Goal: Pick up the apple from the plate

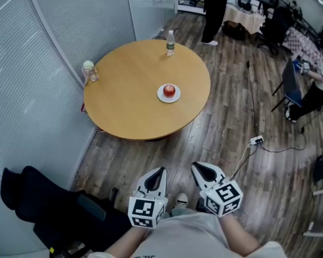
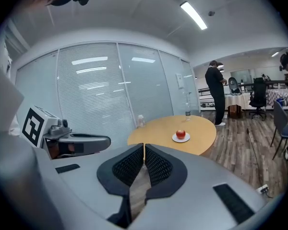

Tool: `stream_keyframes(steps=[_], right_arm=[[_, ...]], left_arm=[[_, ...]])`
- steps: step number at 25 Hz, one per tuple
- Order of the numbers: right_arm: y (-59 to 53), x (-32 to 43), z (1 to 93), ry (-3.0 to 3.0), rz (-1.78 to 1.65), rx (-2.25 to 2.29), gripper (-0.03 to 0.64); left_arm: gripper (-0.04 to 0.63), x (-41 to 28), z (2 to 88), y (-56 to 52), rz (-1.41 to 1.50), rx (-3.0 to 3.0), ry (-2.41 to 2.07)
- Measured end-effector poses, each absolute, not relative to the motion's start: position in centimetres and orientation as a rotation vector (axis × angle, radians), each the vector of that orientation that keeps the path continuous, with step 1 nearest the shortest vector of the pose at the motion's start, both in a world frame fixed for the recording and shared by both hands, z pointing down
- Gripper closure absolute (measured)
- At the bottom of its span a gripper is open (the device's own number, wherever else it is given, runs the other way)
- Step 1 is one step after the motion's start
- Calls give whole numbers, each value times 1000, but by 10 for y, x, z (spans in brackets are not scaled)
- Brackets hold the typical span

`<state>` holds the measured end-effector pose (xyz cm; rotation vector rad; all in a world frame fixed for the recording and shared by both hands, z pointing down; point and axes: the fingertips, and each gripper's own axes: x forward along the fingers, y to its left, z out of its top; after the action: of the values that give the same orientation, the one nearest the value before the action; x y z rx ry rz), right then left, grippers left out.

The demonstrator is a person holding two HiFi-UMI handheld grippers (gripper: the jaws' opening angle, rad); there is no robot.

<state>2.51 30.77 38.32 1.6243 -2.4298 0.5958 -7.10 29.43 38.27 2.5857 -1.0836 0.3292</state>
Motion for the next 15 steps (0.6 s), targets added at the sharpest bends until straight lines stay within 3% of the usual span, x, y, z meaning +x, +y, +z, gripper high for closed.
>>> stream_keyframes(steps=[15], right_arm=[[292,64,399,-2469,598,1552,583]], left_arm=[[594,-36,391,279,330,2552,-1168]])
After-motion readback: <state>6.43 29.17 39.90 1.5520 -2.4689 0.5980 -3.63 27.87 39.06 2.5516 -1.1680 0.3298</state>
